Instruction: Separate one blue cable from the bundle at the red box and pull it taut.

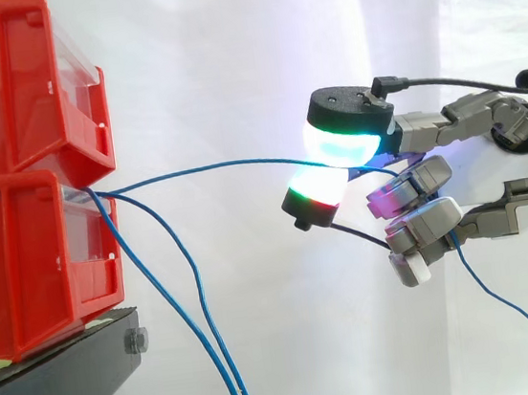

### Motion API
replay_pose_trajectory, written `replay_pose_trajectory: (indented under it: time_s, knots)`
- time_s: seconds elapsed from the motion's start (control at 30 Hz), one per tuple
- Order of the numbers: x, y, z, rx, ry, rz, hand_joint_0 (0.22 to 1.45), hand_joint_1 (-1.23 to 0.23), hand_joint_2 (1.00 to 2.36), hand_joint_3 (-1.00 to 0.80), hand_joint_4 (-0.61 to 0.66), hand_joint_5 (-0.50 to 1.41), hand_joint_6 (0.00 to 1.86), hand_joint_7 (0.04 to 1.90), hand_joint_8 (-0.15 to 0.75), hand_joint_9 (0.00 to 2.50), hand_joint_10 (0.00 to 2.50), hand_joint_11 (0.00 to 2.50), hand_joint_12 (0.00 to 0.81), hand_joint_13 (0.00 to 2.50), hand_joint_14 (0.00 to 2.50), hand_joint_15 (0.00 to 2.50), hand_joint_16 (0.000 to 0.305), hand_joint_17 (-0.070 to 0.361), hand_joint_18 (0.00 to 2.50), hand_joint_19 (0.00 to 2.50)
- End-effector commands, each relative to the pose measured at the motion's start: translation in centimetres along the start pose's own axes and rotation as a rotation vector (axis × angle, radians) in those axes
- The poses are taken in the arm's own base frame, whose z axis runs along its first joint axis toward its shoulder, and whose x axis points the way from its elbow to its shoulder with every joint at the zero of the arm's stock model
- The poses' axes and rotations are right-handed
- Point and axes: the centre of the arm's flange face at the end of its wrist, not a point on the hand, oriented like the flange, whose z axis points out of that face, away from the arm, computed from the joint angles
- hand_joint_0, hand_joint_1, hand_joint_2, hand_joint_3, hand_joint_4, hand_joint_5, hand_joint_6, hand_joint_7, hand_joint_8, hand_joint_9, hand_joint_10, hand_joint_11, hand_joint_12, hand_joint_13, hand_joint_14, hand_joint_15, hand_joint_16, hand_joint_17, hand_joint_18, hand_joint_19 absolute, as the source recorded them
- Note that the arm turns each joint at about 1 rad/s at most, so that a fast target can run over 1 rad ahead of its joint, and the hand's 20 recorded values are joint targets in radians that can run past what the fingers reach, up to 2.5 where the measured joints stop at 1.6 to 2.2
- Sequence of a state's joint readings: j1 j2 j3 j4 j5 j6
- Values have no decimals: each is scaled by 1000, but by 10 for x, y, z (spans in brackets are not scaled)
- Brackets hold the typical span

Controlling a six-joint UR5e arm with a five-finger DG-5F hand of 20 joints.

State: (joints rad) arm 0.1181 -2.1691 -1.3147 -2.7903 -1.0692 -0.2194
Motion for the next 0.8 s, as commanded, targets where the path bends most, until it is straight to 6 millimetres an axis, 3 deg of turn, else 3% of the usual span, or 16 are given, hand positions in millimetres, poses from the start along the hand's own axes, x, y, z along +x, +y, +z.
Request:
replay_pose_trajectory:
  time_s: [0.0,0.27,0.77]
  knots:
    - [0,0,0,0,0,0,726,-826,1025,-149,-101,-156,951,1315,355,1070,1175,1691,413,1476,21,1731,60,135,1039,919]
    - [3,1,-1,1,3,2,728,-830,1026,-6,-136,-139,959,1384,352,1122,1149,1737,401,1480,37,1732,59,134,1047,941]
    - [11,-4,-8,37,29,20,731,-832,1024,10,-146,-133,960,1378,345,1149,1146,1761,407,1493,39,1728,59,133,1055,939]
